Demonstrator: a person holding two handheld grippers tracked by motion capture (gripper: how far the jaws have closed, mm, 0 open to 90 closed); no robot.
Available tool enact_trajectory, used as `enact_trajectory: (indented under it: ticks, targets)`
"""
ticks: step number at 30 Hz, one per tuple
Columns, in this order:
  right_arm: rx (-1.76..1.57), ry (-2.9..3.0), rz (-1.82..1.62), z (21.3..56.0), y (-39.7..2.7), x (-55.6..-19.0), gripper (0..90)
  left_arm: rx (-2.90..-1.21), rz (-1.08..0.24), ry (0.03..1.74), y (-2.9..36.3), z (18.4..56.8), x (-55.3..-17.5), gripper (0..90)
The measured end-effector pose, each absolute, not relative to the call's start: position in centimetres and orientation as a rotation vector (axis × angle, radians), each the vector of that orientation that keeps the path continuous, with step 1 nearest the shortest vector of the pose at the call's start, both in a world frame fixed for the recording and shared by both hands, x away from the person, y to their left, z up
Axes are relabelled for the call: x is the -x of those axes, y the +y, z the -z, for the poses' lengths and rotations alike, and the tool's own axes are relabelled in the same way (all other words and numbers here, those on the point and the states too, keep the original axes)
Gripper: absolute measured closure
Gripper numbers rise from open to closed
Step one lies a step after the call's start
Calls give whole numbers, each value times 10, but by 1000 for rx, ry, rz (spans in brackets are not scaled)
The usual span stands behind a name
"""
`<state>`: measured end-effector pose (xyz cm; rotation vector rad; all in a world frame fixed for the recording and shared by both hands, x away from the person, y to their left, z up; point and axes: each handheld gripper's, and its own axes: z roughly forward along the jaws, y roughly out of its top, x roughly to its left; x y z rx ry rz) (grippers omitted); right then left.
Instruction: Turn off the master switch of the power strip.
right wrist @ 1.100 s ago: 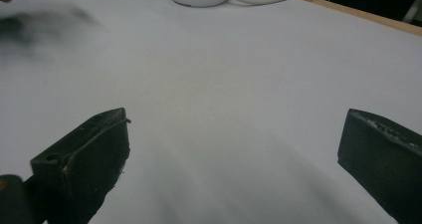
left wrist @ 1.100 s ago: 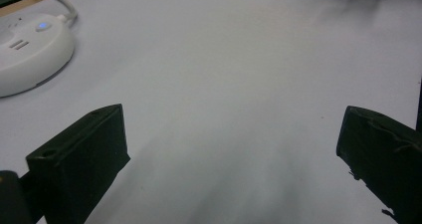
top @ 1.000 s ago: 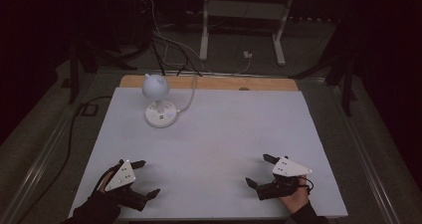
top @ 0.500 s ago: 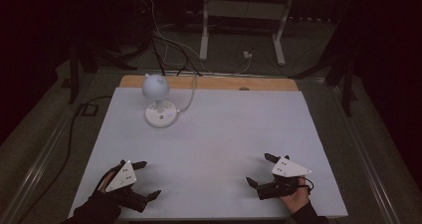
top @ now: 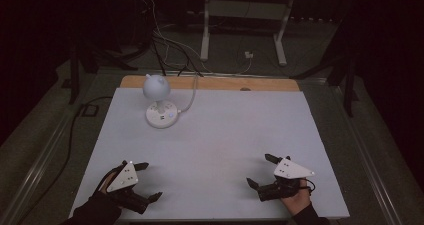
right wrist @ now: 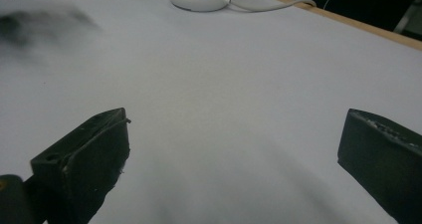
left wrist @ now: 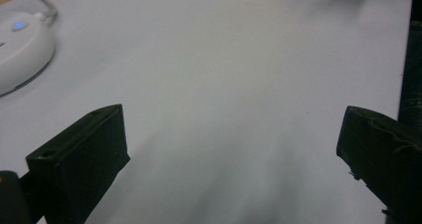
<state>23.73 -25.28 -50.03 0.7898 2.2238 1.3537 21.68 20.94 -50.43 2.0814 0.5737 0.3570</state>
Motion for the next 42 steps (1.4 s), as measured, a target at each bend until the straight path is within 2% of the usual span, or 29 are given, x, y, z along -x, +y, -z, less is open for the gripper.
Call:
enact_trajectory:
  ticks: [15, 27, 42]
  targets:
    - [-790, 2201, -1375, 497, -252, -235, 0, -2083, -296, 482, 194, 477, -215, 3]
    - [-787, 2184, -1397, 494, -252, -233, 0, -2014, -349, 502, 188, 443, -225, 3]
    - [-784, 2172, -1437, 493, -254, -232, 0, -1988, -392, 544, 175, 430, -254, 3]
